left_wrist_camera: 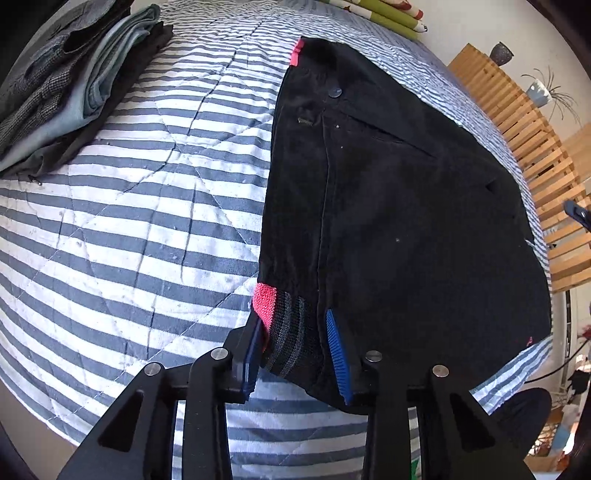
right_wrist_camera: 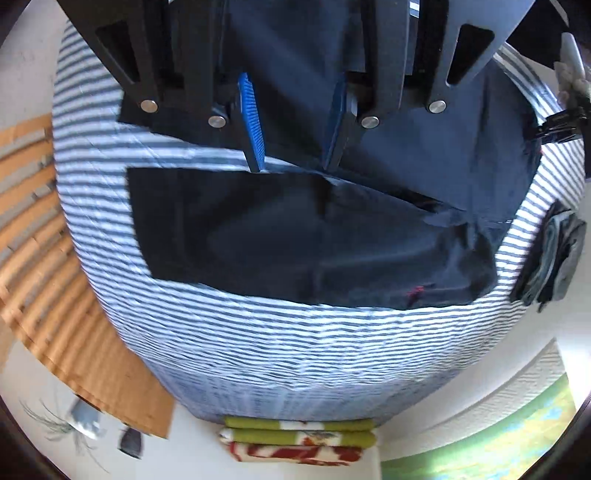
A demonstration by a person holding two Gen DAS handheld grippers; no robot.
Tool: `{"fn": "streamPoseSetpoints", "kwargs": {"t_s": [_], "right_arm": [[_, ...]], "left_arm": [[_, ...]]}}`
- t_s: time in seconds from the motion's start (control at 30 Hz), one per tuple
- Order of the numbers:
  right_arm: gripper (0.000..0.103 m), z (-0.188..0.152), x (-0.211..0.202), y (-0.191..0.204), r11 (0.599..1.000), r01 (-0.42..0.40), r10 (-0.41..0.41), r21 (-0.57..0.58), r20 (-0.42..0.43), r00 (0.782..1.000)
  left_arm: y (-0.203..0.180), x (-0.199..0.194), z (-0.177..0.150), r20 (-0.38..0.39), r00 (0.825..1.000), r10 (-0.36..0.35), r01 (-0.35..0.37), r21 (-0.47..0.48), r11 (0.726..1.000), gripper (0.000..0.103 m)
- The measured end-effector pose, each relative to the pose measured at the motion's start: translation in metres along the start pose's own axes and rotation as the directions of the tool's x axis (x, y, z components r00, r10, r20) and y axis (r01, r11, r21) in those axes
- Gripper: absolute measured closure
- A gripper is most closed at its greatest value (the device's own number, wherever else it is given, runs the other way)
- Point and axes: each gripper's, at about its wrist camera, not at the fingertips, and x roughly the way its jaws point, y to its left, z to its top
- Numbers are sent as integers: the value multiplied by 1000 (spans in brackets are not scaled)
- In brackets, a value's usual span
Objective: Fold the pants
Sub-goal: 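Open the right tool and move it over the flattened pants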
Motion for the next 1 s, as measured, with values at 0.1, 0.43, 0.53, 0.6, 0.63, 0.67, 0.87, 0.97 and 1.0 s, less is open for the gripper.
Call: {"fn": "streamPoseSetpoints", "kwargs": {"t_s": [0.1, 0.43, 0.53, 0.6, 0.63, 0.67, 0.87, 0.97, 1.0], "right_arm": [[73, 35, 14, 80, 989, -107, 109, -103, 13, 994], [72, 92, 111, 278, 867, -397, 363, -301, -163, 917], [71, 100, 146, 300, 879, -349, 303, -324, -185, 935], [71, 103, 165, 305, 887, -282, 228, -366, -184, 956], [68, 105, 173, 306, 888, -258, 198, -381, -191, 961], [67, 106, 179, 302, 889, -233, 169, -393, -190, 967], [57, 104, 203, 307, 861, -207, 117, -464, -215, 969], [58, 96, 207, 317, 834, -145, 61, -533, -173, 983], [58, 97, 207, 316, 835, -152, 67, -529, -176, 982]], "left_arm": [[5, -22, -8, 19, 1000, 10, -11, 23, 1000, 51], [2, -41, 59, 134, 982, -136, 130, 53, 990, 47], [6, 7, 79, 83, 971, -222, 223, -7, 975, 49], [8, 23, 75, 38, 973, -229, 229, -16, 973, 49], [8, 29, 76, 31, 977, -213, 213, -16, 977, 49], [8, 33, 77, 23, 981, -191, 191, -8, 982, 49], [12, 41, 83, 22, 981, -192, 193, -49, 980, 49], [14, 44, 83, 11, 980, -201, 201, -63, 978, 49], [14, 39, 81, 9, 979, -202, 202, -63, 977, 49]]}}
